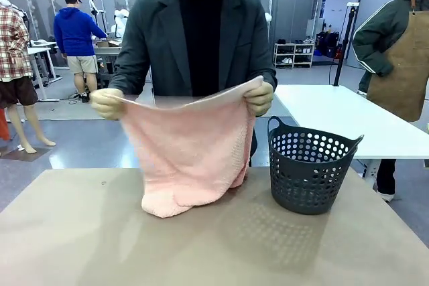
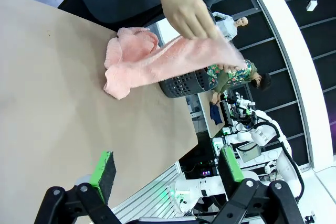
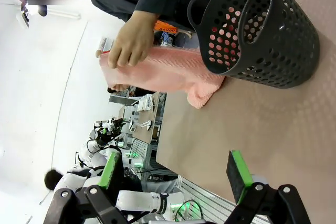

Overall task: Fold the towel.
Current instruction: Grab the top end of the 100 cm Hotel Towel extended by the human.

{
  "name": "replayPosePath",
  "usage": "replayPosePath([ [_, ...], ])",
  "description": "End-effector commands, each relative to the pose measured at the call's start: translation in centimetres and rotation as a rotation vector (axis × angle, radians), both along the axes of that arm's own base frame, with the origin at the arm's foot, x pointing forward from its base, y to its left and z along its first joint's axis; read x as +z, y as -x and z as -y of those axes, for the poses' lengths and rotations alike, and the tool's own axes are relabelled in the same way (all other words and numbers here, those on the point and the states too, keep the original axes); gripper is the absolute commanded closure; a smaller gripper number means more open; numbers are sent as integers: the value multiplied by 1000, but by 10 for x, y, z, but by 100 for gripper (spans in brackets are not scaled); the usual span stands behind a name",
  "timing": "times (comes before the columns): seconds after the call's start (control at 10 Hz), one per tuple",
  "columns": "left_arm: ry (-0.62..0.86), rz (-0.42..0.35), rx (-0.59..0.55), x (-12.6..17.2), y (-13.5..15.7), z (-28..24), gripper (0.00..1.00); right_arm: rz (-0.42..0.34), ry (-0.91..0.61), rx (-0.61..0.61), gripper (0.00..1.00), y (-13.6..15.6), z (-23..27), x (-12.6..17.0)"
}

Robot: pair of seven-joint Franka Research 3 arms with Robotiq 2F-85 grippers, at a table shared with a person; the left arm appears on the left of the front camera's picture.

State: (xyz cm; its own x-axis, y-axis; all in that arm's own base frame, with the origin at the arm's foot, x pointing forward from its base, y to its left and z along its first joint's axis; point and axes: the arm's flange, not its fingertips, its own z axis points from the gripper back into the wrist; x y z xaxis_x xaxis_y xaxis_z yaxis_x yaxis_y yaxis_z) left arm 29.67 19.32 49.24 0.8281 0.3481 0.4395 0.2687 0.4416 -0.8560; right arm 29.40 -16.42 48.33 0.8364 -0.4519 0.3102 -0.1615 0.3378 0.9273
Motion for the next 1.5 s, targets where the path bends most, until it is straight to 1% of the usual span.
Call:
replayPosePath([
  [0.0, 17, 12, -4, 1, -2, -1, 0, 14, -6, -3, 0, -2, 0, 1],
  [1.4, 17, 12, -4, 1, -2, -1, 0, 14, -6, -3, 0, -2, 0, 1],
])
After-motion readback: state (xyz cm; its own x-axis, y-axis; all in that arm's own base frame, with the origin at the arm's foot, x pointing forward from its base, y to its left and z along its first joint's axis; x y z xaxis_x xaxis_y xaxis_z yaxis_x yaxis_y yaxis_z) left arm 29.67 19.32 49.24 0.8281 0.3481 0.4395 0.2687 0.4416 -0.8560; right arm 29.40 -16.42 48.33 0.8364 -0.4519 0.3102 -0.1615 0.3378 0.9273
